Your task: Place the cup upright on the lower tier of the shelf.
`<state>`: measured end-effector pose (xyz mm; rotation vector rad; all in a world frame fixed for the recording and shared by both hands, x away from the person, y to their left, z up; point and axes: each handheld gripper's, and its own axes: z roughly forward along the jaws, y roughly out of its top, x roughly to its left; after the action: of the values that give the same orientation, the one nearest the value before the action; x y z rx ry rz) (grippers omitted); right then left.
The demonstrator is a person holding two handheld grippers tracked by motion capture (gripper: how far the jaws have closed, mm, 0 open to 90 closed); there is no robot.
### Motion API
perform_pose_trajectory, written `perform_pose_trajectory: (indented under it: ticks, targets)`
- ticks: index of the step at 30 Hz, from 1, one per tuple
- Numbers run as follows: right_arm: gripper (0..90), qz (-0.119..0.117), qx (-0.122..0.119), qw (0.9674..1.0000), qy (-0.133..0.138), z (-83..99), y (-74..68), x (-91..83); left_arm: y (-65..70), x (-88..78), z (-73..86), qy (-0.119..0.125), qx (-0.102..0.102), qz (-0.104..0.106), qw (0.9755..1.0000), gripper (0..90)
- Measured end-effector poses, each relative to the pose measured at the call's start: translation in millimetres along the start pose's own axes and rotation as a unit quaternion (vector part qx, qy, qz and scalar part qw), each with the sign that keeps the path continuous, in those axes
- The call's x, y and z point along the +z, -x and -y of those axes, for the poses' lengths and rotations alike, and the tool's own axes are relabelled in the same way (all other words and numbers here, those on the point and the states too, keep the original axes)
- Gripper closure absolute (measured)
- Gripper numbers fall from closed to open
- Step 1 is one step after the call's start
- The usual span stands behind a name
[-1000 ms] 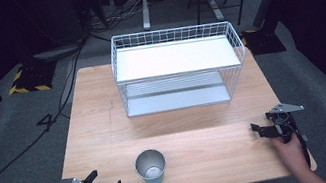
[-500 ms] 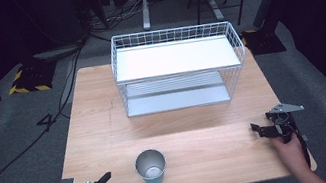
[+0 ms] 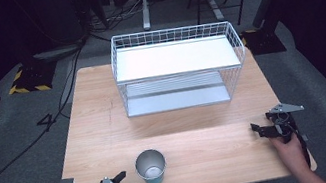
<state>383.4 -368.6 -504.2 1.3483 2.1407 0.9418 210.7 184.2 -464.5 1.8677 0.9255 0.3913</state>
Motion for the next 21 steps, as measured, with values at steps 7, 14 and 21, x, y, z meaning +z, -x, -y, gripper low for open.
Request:
perform_pose_trajectory:
  ticks: [7,14,21]
  targets:
    - [17.4,0.0,0.0,1.0,0.0,0.0,-0.1,0.0,-0.3,19.5,3.1,-0.011,-0.009,-0.011,0.9998,11.8]
    - [17.4,0.0,0.0,1.0,0.0,0.0,-0.1,0.0,1.4,35.1,4.8,-0.018,0.001,-0.006,0.9998,11.7]
    - [17.4,0.0,0.001,1.0,0.0,0.0,-0.1,0.0,3.0,52.0,5.3,-0.025,0.01,-0.008,0.9996,9.4]
